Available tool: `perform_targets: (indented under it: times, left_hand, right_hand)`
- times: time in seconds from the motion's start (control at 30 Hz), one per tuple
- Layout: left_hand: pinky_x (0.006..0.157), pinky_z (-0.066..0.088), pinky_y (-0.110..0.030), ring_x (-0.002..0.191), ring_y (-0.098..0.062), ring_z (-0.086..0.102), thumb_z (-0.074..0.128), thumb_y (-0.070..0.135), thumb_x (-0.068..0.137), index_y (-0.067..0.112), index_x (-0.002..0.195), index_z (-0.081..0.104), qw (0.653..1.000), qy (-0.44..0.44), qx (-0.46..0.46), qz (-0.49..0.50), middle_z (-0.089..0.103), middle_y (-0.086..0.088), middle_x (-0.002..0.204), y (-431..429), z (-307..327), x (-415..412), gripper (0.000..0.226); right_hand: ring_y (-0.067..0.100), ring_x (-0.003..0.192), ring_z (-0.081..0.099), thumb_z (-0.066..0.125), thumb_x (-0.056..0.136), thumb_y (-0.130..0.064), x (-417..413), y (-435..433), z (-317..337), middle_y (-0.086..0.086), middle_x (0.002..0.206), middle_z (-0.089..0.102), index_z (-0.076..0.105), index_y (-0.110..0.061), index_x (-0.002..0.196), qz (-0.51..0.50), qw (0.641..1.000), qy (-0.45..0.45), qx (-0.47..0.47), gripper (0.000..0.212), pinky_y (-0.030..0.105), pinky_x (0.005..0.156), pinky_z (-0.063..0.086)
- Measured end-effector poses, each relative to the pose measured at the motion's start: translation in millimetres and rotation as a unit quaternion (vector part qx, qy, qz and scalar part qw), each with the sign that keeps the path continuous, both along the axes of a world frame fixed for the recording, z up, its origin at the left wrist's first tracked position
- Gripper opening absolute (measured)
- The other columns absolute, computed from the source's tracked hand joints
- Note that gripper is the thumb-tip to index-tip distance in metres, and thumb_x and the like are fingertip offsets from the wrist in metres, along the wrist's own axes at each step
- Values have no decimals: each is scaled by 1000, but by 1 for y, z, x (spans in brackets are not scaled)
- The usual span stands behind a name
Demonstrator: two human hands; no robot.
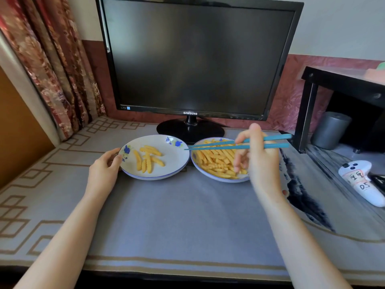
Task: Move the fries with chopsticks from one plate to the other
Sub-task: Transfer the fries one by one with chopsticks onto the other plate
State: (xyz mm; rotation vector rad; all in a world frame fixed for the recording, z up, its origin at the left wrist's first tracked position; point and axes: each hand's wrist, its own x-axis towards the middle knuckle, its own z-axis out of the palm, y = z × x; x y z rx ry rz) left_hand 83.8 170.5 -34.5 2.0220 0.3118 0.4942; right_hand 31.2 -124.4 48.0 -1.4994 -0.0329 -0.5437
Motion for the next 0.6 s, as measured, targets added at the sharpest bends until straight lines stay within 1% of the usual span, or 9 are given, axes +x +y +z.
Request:
perform_targets:
  times: [0.07, 0.17, 0.37, 0.43, 0.53, 0.6]
  left_hand:
    - [87, 37, -26, 108, -21, 59, 47, 23, 95, 20, 123, 60, 1000, -1, 1, 1, 64, -4, 118, 0, 0, 0, 31]
    - [86, 37, -26, 107, -21, 59, 46, 22, 95, 19, 123, 60, 1000, 0, 2, 1, 64, -4, 117, 0, 0, 0, 31]
    - [86, 37, -27, 107, -24, 59, 46, 22, 95, 18, 123, 60, 1000, 0, 10, 0, 64, -5, 118, 0, -1, 0, 32]
    - [86, 37, -27, 107, -24, 59, 47, 22, 95, 18, 124, 60, 1000, 0, 9, 0, 64, -6, 118, 0, -1, 0, 32]
    - [86, 37, -27, 106, -24, 59, 46, 22, 96, 17, 124, 60, 1000, 0, 8, 1, 64, -6, 118, 0, 0, 0, 32]
    - [86, 37, -27, 106, -24, 59, 46, 22, 96, 17, 125, 59, 1000, 0, 7, 1, 64, -6, 119, -1, 0, -1, 33]
  right_hand:
    - [20, 31, 37, 37, 104, -28, -4, -23, 1, 5, 35, 41, 52, -10, 67, -26, 1000, -12, -12, 43, 17, 36, 28]
    - [17, 29, 37, 34, 104, -26, -10, -47, 2, 5, 35, 42, 52, -7, 69, -54, 997, -13, -46, 44, 17, 36, 29]
    - [17, 30, 36, 34, 104, -24, -14, -60, -1, 8, 36, 44, 53, -4, 70, -59, 995, -15, -73, 44, 17, 36, 29]
    - [17, 30, 37, 34, 104, -23, -12, -59, -3, 10, 38, 44, 53, -4, 71, -54, 995, -18, -84, 43, 16, 36, 30]
    - [16, 30, 38, 35, 105, -24, -10, -51, -6, 20, 44, 44, 53, -4, 70, -45, 994, -28, -95, 44, 15, 36, 30]
    - [17, 30, 39, 36, 105, -25, -8, -46, -7, 23, 46, 45, 52, -5, 68, -48, 995, -37, -84, 45, 16, 36, 30]
